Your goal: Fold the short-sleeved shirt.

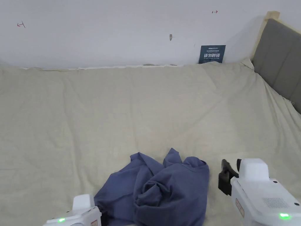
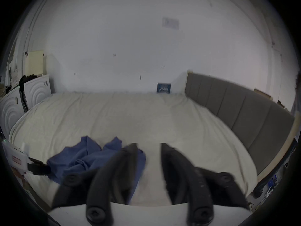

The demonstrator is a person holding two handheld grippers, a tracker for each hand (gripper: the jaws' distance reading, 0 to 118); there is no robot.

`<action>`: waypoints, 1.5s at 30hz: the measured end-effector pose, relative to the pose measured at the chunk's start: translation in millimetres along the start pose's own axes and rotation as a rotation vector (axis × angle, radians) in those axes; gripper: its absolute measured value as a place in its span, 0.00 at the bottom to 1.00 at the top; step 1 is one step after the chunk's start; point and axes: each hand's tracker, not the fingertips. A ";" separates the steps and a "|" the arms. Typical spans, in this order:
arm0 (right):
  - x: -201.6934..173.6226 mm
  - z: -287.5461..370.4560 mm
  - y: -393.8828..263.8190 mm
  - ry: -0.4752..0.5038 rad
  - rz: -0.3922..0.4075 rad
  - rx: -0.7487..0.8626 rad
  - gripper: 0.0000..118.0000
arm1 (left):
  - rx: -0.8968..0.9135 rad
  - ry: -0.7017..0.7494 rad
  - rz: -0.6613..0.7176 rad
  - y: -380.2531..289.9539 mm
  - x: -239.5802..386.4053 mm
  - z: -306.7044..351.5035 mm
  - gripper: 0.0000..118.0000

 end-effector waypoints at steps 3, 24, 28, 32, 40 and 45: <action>13.5 -61.7 2.0 0.035 -0.023 -0.142 0.90 | 0.073 -0.095 0.031 7.3 -8.5 17.2 0.03; 22.1 -130.0 59.1 0.107 0.117 -0.221 0.05 | 0.202 -0.200 0.139 80.3 -28.2 51.5 0.03; 36.9 -78.3 142.6 0.075 0.125 -0.057 0.05 | 0.358 -0.183 0.170 167.4 -47.7 88.1 0.03; 51.3 -41.3 228.0 0.038 0.087 0.095 0.05 | 0.523 -0.071 0.088 264.5 -58.9 134.2 0.03; 73.9 -37.3 347.0 -0.007 0.003 0.248 0.05 | 0.726 0.123 -0.009 393.6 -51.7 214.0 0.03; 59.7 -49.5 356.3 0.003 -0.021 0.284 0.05 | 0.757 0.197 -0.077 414.9 -49.5 218.0 0.03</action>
